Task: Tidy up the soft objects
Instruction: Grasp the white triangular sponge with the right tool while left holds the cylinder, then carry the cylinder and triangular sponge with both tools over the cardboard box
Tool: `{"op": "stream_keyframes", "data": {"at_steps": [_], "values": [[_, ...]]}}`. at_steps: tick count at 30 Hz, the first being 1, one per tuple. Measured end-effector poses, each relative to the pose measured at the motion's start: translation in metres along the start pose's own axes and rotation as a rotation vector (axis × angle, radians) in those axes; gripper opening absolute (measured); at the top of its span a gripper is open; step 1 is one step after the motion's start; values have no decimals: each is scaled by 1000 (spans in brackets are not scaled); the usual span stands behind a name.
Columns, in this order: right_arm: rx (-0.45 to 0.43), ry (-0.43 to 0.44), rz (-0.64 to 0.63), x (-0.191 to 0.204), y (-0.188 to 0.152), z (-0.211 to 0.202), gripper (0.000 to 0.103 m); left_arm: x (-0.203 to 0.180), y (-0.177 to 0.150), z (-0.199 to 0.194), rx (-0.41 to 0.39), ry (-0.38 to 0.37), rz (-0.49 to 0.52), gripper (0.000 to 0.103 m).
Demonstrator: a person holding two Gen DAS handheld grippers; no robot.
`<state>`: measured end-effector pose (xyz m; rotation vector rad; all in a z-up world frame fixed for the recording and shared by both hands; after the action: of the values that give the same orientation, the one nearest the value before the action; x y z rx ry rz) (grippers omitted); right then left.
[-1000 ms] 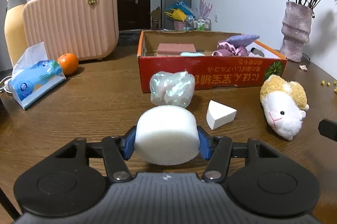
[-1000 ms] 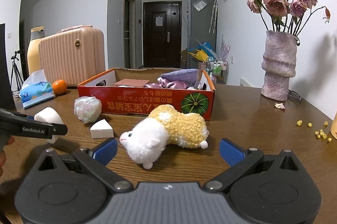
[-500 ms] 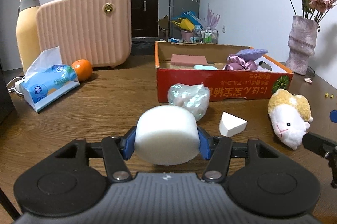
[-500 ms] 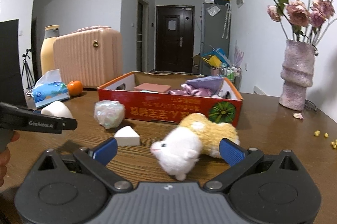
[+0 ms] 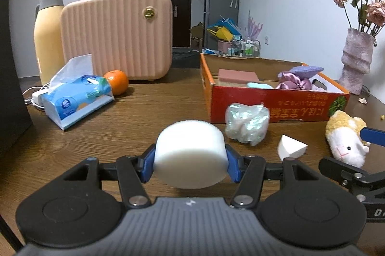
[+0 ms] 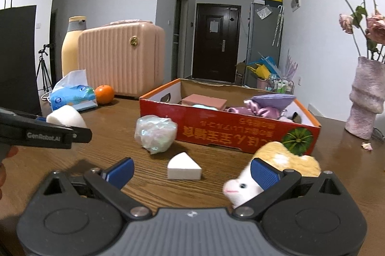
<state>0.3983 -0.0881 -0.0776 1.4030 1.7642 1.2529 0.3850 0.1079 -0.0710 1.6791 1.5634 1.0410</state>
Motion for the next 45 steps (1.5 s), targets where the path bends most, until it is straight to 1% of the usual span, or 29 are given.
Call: {"op": "stream_keyframes", "data": {"at_steps": [12, 16, 18, 20, 24, 27, 28, 31, 33, 34, 35, 37, 39, 40, 41, 45], "values": [[81, -23, 13, 16, 5, 43, 102, 31, -3, 1, -4, 25, -10, 59], [112, -16, 25, 15, 8, 55, 98, 38, -4, 1, -6, 30, -4, 59], [124, -26, 20, 16, 8, 61, 97, 43, -5, 2, -7, 34, -4, 59], [141, -30, 19, 16, 7, 67, 94, 49, -5, 3, -5, 39, -9, 59], [174, -40, 19, 13, 8, 80, 90, 57, -6, 4, 0, 46, -21, 59], [190, -45, 23, 10, 9, 88, 84, 60, -7, 4, 0, 42, -21, 59], [201, -42, 28, 8, 8, 91, 80, 60, -7, 4, -1, 40, -21, 59], [218, -33, 23, 9, 7, 93, 73, 60, -7, 3, -2, 35, -19, 59], [225, -21, 21, 10, 6, 93, 71, 59, -7, 3, -3, 33, -20, 59], [229, -18, 18, 10, 5, 93, 67, 59, -7, 3, -2, 33, -20, 59], [236, -16, 14, 11, 4, 94, 60, 59, -7, 3, -2, 33, -20, 59], [242, 4, 27, 10, 3, 94, 54, 59, -7, 3, -1, 34, -20, 59], [240, 5, 32, 9, 3, 94, 49, 59, -7, 3, -2, 34, -20, 59], [238, 7, 34, 8, 3, 93, 41, 59, -7, 4, -2, 34, -20, 59], [237, 14, 37, 9, 3, 93, 37, 59, -7, 4, -2, 33, -20, 59], [232, 17, 30, 10, 3, 91, 35, 59, -7, 4, -2, 32, -20, 59]]}}
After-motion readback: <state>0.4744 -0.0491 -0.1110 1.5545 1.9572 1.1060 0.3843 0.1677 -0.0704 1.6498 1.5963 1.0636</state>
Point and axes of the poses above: each gripper's, at about its wrist camera, not at the fingertips, and z roughly the way its jaws point, x to its left, y to its top, the point moved 2 cm from there along z, roughly the way its jaws point, and after that the axes turned 10 degrees about z, right-handed, at the moved point
